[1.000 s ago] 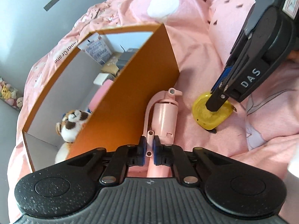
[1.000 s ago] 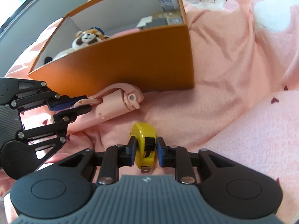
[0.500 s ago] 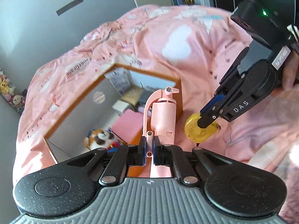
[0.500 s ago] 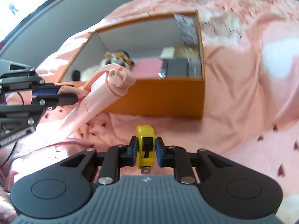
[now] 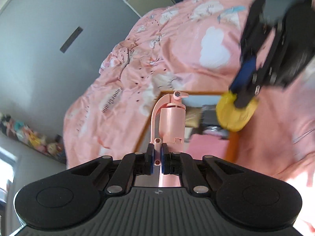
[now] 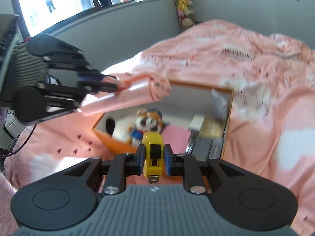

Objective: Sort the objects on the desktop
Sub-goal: 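Lift the tape measure and pink holder and carry them over the orange box, then lower both items into the box, opening the left then the right gripper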

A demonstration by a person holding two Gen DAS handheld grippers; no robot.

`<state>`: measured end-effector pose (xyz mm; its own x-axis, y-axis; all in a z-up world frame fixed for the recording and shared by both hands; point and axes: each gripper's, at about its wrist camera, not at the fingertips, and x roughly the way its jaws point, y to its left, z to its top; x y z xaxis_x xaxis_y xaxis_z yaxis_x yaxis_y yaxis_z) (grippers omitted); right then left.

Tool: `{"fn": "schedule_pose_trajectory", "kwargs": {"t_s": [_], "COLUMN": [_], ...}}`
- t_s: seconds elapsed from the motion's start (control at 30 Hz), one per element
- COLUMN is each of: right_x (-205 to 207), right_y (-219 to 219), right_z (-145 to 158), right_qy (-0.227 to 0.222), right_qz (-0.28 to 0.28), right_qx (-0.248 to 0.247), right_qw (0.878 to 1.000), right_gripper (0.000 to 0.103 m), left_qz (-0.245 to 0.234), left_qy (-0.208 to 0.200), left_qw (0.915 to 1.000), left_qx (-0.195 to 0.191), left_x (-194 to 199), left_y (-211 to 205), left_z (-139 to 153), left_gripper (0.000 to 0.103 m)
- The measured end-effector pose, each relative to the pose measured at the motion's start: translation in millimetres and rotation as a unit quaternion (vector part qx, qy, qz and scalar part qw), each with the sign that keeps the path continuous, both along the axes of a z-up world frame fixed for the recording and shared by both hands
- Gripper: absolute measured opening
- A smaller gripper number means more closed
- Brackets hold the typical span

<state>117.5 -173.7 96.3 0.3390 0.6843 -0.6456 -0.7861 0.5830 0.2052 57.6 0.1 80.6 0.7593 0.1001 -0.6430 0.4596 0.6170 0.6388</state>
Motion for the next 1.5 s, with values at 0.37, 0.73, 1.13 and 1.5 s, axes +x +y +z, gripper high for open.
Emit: {"fn": "schedule_pose_trajectory", "kwargs": {"t_s": [0.37, 0.73, 1.13, 1.5], "right_x": [65, 108, 121, 122], "right_y": [33, 58, 77, 83], "right_z": [-5, -44, -61, -69], "right_qy": [-0.019, 0.023, 0.041, 0.084], "right_qz": [-0.016, -0.024, -0.006, -0.009], "right_qx": [-0.033, -0.07, -0.091, -0.079], "right_qw": [0.999, 0.997, 0.995, 0.993], "right_gripper": [0.021, 0.021, 0.021, 0.021], "left_qz": [-0.04, -0.052, -0.056, -0.035], "left_qy": [0.039, 0.07, 0.1, 0.1], "left_qw": [0.9901, 0.9847, 0.9815, 0.9871], "left_qx": [0.129, 0.151, 0.153, 0.119], "left_x": [80, 108, 114, 110], "left_y": [21, 35, 53, 59], "left_z": [-83, -136, -164, -149], "left_gripper": [0.007, 0.007, 0.008, 0.025]}}
